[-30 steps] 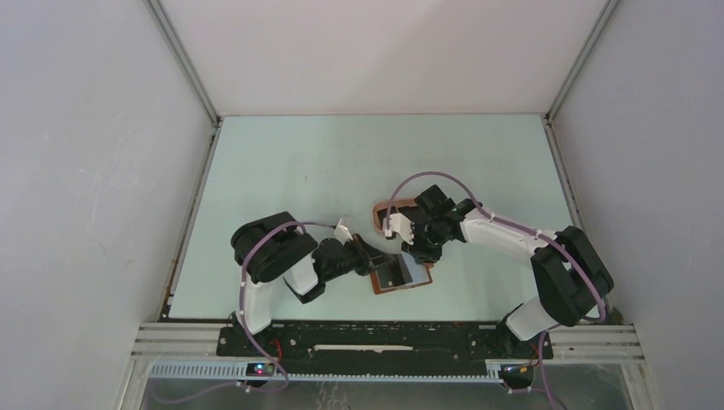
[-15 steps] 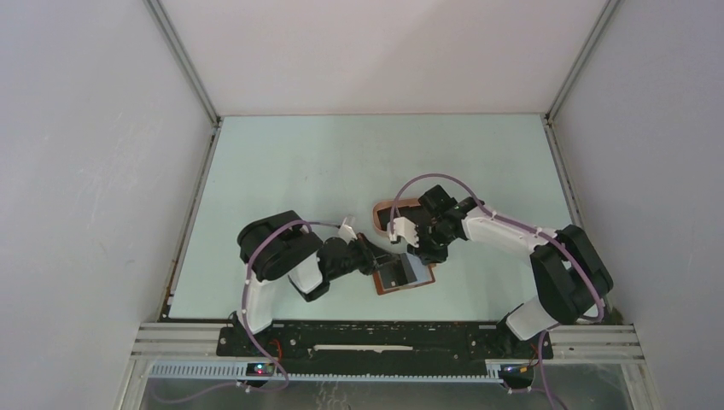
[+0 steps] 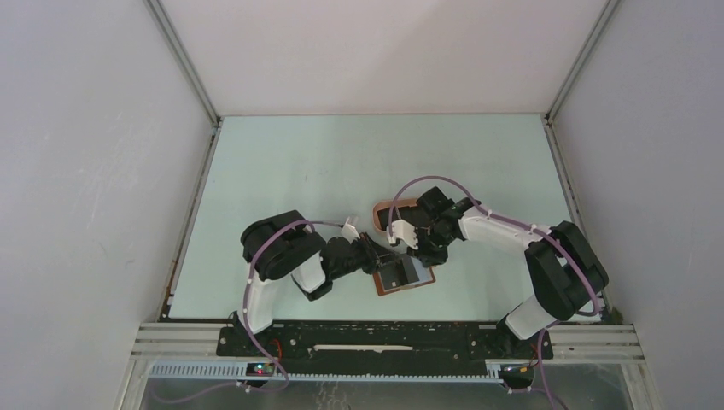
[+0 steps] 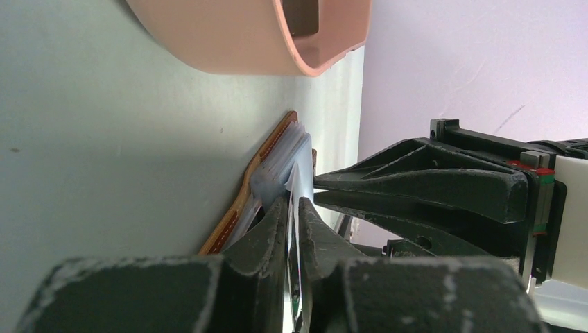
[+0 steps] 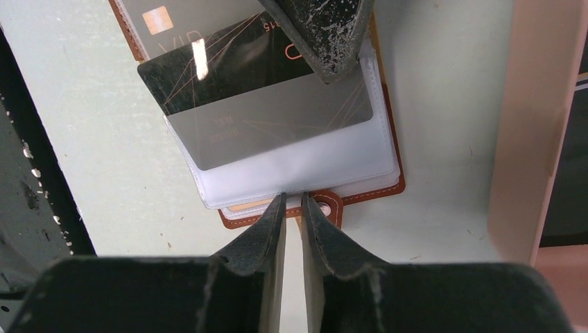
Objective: Put the credit cards into the card holder
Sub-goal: Insert the credit card into the card holder.
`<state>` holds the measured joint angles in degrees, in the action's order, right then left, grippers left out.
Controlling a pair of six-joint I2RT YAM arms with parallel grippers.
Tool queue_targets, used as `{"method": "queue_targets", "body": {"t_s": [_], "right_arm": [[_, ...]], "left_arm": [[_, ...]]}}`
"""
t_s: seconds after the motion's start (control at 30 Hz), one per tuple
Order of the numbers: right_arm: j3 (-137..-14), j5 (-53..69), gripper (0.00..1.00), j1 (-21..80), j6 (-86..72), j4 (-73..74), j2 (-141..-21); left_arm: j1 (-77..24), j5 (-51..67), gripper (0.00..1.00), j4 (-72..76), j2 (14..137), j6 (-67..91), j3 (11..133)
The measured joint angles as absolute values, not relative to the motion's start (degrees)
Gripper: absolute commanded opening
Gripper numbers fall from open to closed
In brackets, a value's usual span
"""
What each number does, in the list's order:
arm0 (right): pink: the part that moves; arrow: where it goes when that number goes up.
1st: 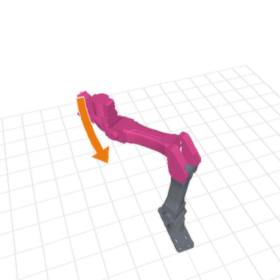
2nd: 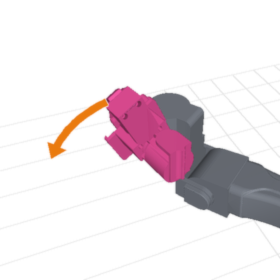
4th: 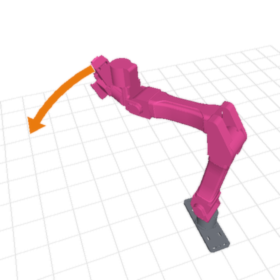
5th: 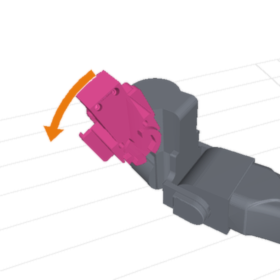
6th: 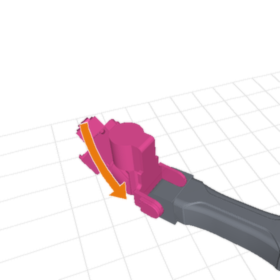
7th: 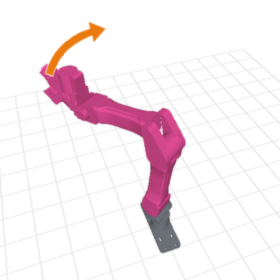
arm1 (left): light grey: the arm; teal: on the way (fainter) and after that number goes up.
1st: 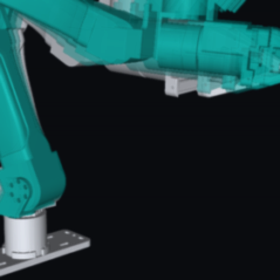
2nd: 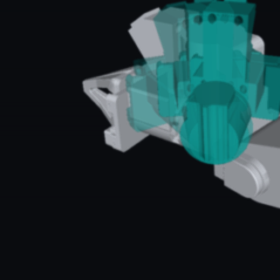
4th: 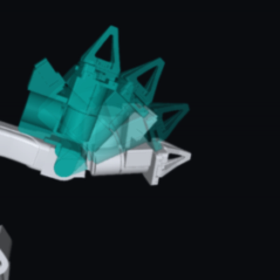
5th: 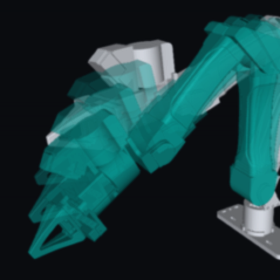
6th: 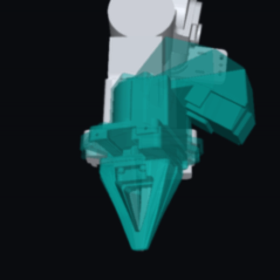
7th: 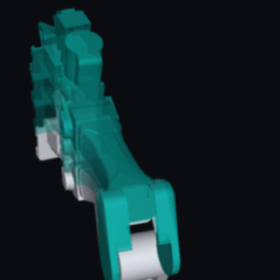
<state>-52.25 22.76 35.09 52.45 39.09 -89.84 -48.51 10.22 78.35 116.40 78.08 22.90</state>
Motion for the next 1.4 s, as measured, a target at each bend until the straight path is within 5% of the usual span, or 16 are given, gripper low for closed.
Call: {"method": "queue_targets", "body": {"t_s": [0.37, 0.6, 1.4], "right_arm": [[-51.8, 28.1, 0.24, 34.5, 52.9, 39.3, -80.7], [-47.8, 32.9, 0.12, 46.6, 55.2, 33.1, -77.3], [-47.2, 17.7, 0.05, 55.3, 53.4, 20.2, -85.8]], "left_arm": [[-48.5, 10.2, 0.17, 78.4, 116.4, 78.1, 22.9], [-48.5, 10.2, 0.19, 78.6, 116.5, 78.1, 22.9], [-48.5, 10.3, 0.21, 79.6, 117.0, 78.1, 22.9]]}}
